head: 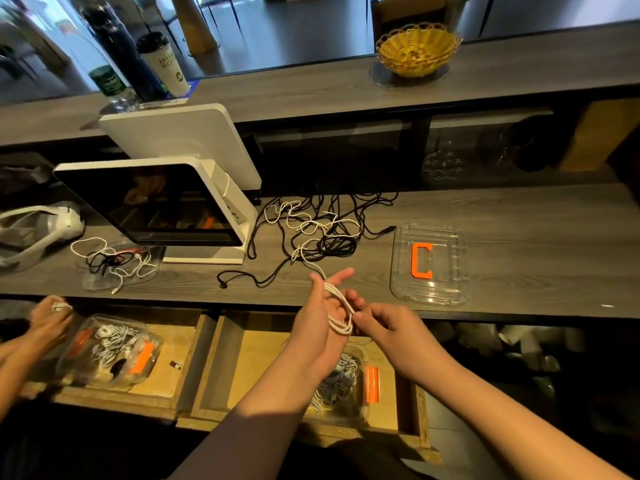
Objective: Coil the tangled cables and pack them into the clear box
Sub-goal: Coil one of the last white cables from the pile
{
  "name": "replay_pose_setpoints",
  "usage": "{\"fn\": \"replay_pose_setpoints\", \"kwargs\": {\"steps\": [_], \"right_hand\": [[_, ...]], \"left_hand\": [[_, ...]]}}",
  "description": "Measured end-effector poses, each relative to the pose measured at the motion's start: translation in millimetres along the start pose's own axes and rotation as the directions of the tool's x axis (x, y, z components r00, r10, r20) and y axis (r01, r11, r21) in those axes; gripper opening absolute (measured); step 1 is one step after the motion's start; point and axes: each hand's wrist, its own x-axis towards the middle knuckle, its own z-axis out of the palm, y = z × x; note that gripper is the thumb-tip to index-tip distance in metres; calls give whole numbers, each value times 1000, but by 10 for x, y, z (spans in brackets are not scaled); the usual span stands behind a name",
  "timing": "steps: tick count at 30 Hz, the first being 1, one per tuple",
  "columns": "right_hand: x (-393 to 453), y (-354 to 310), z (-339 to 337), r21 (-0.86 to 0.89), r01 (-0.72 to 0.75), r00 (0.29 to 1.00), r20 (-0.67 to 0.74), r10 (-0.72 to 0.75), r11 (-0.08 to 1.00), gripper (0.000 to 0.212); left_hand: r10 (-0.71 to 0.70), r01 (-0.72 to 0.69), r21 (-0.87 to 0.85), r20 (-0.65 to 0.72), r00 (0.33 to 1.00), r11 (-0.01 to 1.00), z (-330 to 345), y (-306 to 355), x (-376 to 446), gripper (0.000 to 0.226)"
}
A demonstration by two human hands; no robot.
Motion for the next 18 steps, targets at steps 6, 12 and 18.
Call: {"fn": "replay_pose_setpoints", "kwargs": {"steps": [6, 12, 18], "right_hand": [[-100, -42, 107, -27, 14, 999, 37, -13, 1000, 27], [-191, -6, 193, -73, -50, 997, 53, 54, 996, 27], [-278, 20, 233, -179, 4, 994, 111, 16, 984, 26]], "left_hand": [[45, -56, -106, -101, 994, 993, 35, -49, 12, 57], [96, -113, -142, -121, 988, 983, -23, -21, 4, 58], [181, -182, 6, -132, 975, 983, -52, -1, 4, 59]]}}
